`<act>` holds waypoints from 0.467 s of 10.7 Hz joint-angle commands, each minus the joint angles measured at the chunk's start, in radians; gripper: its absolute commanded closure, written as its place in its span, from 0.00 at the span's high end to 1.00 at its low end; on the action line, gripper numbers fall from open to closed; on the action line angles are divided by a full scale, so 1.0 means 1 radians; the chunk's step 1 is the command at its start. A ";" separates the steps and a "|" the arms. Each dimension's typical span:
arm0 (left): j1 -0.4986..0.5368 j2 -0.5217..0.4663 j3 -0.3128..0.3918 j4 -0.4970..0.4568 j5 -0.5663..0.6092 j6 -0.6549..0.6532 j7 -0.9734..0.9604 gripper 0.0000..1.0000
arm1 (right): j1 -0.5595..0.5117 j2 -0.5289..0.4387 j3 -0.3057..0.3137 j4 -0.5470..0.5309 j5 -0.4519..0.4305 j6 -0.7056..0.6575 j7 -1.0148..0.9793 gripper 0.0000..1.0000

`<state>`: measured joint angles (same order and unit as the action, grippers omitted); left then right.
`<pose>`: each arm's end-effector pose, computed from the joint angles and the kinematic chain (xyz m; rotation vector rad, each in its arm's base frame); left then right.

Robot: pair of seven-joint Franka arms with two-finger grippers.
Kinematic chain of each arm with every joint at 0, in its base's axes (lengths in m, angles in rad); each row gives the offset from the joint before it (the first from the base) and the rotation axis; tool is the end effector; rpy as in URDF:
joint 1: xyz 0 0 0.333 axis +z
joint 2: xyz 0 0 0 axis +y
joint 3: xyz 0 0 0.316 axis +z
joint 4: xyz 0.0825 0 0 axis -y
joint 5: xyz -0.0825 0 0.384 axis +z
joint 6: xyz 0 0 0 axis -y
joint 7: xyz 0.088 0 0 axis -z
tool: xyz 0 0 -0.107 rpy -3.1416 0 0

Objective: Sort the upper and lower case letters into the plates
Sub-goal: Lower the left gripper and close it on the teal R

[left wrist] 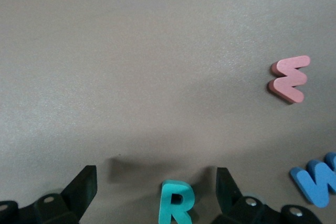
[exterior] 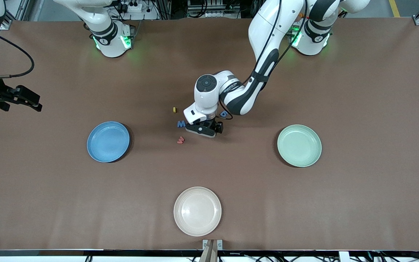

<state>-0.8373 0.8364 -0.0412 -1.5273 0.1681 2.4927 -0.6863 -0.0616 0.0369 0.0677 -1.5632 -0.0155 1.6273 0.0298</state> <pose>0.4621 -0.5511 0.1734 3.0624 -0.4691 0.2316 0.5712 0.0012 0.6124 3.1286 -0.0362 0.0430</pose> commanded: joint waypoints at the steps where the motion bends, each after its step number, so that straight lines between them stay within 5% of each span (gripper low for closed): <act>1: -0.002 0.015 0.003 0.016 0.022 -0.014 0.005 0.86 | -0.017 -0.020 0.009 -0.018 0.015 -0.009 0.006 1.00; 3: -0.006 0.015 0.003 0.016 0.018 -0.066 0.002 0.67 | -0.017 -0.020 0.009 -0.018 0.015 -0.009 0.007 1.00; 5: -0.009 0.015 0.003 0.015 0.016 -0.083 0.001 0.67 | -0.015 -0.020 0.009 -0.018 0.015 -0.010 0.007 1.00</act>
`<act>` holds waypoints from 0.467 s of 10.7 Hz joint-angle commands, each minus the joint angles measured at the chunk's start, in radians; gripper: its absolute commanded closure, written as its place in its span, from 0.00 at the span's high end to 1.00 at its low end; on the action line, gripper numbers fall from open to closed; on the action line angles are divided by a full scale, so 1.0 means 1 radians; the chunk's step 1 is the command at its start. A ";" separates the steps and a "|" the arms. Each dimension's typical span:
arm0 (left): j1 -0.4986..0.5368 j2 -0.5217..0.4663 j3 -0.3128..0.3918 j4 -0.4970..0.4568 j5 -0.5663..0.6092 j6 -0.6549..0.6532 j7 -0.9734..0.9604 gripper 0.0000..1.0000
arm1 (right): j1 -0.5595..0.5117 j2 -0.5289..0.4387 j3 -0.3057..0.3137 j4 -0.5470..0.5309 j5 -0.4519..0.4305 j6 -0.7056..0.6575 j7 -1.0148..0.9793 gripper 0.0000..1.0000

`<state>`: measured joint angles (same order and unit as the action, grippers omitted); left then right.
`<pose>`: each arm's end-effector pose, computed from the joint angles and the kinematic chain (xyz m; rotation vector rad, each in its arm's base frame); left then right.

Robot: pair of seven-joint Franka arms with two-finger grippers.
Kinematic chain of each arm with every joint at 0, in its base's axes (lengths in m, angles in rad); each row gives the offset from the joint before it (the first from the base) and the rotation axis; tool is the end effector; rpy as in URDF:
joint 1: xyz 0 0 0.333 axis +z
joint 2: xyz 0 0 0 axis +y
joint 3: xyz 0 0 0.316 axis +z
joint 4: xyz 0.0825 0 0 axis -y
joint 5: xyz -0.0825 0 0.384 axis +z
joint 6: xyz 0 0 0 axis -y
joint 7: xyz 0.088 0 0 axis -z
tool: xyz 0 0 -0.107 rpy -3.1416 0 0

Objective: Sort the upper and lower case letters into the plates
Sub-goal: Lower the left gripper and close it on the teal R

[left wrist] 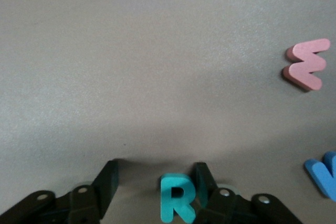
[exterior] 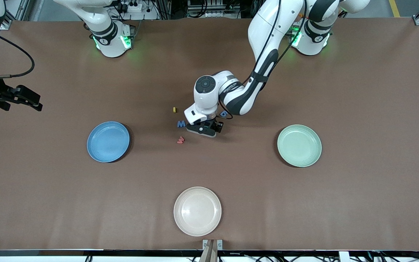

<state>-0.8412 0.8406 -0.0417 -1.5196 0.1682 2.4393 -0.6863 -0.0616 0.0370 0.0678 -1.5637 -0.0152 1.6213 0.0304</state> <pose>0.4584 -0.5497 0.1685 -3.0979 0.4771 -0.1817 0.5706 0.0013 0.6116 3.1289 -0.0370 0.0327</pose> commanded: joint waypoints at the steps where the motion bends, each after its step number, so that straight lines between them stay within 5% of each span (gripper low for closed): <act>1: -0.006 0.011 0.003 0.007 0.011 -0.032 -0.001 0.67 | -0.015 -0.020 0.009 -0.018 0.015 -0.005 0.006 1.00; 5: -0.015 0.006 -0.003 0.010 0.010 -0.092 -0.050 0.67 | -0.015 -0.020 0.009 -0.016 0.015 -0.003 0.006 1.00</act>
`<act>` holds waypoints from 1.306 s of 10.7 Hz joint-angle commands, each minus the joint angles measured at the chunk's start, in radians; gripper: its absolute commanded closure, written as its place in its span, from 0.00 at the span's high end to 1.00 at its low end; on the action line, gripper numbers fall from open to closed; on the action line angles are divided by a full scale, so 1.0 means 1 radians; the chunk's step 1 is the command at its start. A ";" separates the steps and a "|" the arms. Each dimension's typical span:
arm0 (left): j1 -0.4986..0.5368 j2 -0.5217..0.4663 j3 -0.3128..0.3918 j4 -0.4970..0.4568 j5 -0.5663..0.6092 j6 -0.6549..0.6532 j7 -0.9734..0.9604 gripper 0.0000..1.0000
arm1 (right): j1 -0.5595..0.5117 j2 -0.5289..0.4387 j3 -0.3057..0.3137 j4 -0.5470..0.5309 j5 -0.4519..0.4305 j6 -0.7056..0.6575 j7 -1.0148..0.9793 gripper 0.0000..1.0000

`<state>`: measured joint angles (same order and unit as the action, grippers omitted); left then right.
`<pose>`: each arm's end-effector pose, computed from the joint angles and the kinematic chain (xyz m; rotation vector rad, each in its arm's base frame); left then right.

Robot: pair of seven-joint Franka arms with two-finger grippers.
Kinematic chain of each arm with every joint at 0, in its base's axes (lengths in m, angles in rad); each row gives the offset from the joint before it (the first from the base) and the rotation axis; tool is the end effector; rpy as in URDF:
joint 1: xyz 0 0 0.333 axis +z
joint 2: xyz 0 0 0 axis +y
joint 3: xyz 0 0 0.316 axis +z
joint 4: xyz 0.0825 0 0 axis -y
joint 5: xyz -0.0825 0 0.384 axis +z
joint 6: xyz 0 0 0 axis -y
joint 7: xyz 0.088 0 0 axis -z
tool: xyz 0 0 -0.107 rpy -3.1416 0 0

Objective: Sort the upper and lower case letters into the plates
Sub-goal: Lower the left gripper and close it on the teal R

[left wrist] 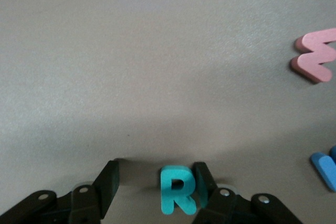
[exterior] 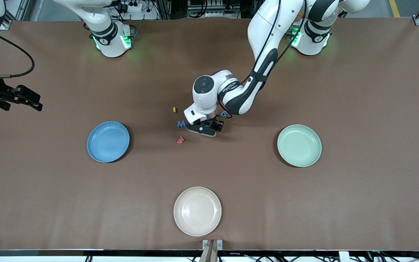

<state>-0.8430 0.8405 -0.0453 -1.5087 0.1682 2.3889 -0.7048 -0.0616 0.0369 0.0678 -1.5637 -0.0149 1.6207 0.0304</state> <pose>0.4556 -0.5499 0.1685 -3.0772 0.4466 -0.1386 0.5705 0.0013 0.6116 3.1292 -0.0370 0.0319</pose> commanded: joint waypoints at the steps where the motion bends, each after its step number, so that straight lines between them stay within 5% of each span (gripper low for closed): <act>1: -0.013 0.006 0.001 -0.001 0.010 -0.043 -0.033 0.67 | -0.014 -0.020 0.009 -0.018 0.015 -0.002 0.006 1.00; 4: -0.013 0.006 0.001 -0.002 0.010 -0.045 -0.032 0.66 | -0.014 -0.020 0.009 -0.016 0.015 -0.002 0.006 1.00; 7: -0.010 0.006 0.001 -0.001 0.010 -0.045 -0.030 0.46 | -0.014 -0.019 0.009 -0.015 0.015 -0.002 0.006 1.00; 10: -0.010 0.006 0.001 -0.001 0.010 -0.045 -0.030 0.39 | -0.014 -0.019 0.009 -0.015 0.015 -0.002 0.006 1.00; 13: -0.007 0.006 0.001 -0.001 0.011 -0.046 -0.025 0.03 | -0.014 -0.019 0.009 -0.015 0.015 0.001 0.008 1.00; 14: -0.007 0.003 0.002 -0.002 0.020 -0.046 -0.019 0.00 | -0.014 -0.019 0.009 -0.013 0.018 0.001 0.008 1.00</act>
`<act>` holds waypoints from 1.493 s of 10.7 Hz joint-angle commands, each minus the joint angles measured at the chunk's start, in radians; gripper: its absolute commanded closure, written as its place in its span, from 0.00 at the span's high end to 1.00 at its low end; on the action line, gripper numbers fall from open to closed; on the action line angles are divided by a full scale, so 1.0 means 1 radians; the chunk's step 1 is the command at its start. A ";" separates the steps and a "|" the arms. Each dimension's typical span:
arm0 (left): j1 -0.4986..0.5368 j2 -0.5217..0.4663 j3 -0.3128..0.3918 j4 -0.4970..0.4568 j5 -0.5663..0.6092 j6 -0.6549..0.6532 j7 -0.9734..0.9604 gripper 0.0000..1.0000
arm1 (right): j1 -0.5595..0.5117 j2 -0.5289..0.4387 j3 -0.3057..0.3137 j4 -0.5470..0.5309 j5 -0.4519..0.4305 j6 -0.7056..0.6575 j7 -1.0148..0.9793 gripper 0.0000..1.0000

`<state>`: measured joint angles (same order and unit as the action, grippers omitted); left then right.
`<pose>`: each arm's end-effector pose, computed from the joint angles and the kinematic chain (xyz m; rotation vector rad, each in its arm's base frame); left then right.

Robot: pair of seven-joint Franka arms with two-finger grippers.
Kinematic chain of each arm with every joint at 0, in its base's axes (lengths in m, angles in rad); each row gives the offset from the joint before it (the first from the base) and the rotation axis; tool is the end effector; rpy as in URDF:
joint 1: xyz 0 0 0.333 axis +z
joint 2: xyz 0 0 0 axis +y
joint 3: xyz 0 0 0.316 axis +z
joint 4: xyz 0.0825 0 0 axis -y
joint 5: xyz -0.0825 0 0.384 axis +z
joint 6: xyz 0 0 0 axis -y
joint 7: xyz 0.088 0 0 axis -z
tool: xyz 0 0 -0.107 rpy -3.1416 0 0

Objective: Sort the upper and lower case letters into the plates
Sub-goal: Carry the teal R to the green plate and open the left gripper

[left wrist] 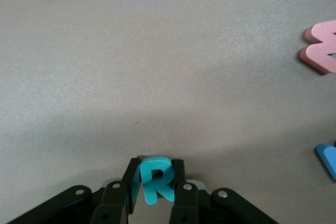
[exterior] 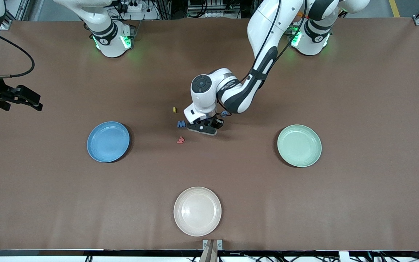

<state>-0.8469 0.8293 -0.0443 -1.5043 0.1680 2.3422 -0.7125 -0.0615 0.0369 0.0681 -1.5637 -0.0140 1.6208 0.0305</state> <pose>0.4537 -0.5494 0.1742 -3.0553 0.4318 -0.1091 0.5705 0.0016 0.6116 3.1301 -0.0366 0.0321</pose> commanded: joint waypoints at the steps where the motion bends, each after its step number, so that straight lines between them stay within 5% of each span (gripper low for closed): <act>1: -0.001 0.014 0.001 -0.004 0.010 -0.018 -0.010 0.00 | -0.011 -0.017 0.009 -0.009 0.017 0.002 0.009 1.00; 7: 0.158 -0.114 -0.011 -0.001 -0.076 -0.278 0.305 0.00 | -0.003 0.007 0.015 -0.007 0.016 0.010 -0.007 1.00; 11: 0.340 -0.251 -0.005 -0.022 -0.070 -0.535 0.707 0.00 | 0.000 0.066 0.015 -0.009 0.016 0.011 -0.007 1.00; 16: 0.595 -0.256 -0.009 -0.166 -0.038 -0.447 1.019 0.00 | 0.126 0.138 0.024 -0.010 0.042 0.079 0.127 1.00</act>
<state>-0.2823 0.5881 -0.0375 -1.5996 0.1179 1.8303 0.2677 0.0235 0.1427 0.0852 -1.5766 0.0158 1.6694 0.0870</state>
